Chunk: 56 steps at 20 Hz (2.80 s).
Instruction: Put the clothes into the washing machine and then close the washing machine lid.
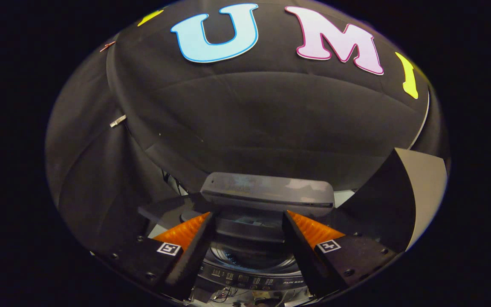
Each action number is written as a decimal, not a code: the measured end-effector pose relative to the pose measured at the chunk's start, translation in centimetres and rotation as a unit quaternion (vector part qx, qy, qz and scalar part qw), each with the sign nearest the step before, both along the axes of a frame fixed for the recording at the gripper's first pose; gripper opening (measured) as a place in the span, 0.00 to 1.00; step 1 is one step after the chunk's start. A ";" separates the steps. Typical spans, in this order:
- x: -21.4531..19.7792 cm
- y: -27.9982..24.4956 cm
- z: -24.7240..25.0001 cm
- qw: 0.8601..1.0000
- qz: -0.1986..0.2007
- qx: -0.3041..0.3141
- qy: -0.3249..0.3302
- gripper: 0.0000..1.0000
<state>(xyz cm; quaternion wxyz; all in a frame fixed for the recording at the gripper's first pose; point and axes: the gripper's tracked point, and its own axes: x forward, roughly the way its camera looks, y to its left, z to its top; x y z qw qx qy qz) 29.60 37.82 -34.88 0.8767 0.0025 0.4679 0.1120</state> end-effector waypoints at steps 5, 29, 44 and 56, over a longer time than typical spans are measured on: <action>-2.2 0.7 -0.2 1.000 0.006 0.007 0.009 1.00; -12.8 -9.2 21.7 0.977 0.035 0.059 -0.204 0.99; -25.2 -20.8 30.9 0.912 0.015 0.066 -0.404 0.99; -32.0 -26.5 35.2 0.890 -0.030 0.051 -0.452 0.98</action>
